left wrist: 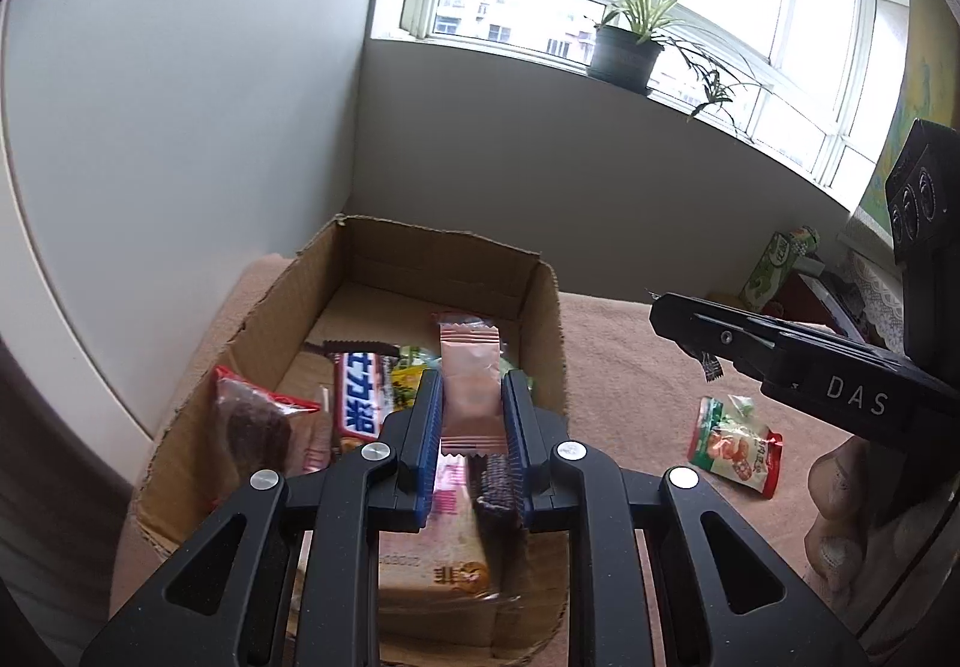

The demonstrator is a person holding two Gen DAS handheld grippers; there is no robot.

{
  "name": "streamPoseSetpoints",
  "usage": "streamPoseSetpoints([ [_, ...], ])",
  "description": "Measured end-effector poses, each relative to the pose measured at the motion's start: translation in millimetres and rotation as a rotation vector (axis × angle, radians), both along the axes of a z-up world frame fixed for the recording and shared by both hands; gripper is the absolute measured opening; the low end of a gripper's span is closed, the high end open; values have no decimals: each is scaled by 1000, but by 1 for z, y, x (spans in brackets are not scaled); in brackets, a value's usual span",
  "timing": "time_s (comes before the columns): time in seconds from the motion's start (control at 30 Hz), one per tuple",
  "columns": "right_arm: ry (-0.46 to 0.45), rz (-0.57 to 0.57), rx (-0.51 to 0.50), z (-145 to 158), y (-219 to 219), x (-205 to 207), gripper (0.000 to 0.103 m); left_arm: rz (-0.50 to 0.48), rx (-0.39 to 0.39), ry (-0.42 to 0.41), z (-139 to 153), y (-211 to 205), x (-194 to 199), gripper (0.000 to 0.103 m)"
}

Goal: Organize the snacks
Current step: 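Carry the pink and black-wrapped candies into the box and open both tools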

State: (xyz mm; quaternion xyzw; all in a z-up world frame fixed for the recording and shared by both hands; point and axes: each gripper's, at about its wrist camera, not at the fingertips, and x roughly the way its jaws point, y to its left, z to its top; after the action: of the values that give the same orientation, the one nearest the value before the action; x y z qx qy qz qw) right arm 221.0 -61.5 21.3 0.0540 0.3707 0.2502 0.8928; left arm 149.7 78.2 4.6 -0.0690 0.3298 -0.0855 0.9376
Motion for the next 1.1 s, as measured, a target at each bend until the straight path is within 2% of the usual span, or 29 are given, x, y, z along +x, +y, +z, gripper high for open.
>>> streamPoseSetpoints([
  [0.33,22,69,-9,-13,44,3,28,61,-25,16,-8,34,-3,19],
  [0.37,19,68,-11,-13,44,3,32,61,-20,15,-8,33,-4,19],
  [0.43,5,53,-12,-11,43,1,64,62,-13,12,-9,34,-6,19],
  [0.5,-8,46,-1,-8,39,-1,74,65,-7,10,-8,34,-7,22],
  [0.6,-13,41,5,-5,35,-3,74,73,-12,5,-9,39,-10,32],
  [0.8,-27,9,-3,-6,19,-7,87,79,-18,9,-9,43,-13,32],
  [1.1,-59,-39,-42,-9,-23,-20,87,56,-27,-13,-3,27,-20,32],
])
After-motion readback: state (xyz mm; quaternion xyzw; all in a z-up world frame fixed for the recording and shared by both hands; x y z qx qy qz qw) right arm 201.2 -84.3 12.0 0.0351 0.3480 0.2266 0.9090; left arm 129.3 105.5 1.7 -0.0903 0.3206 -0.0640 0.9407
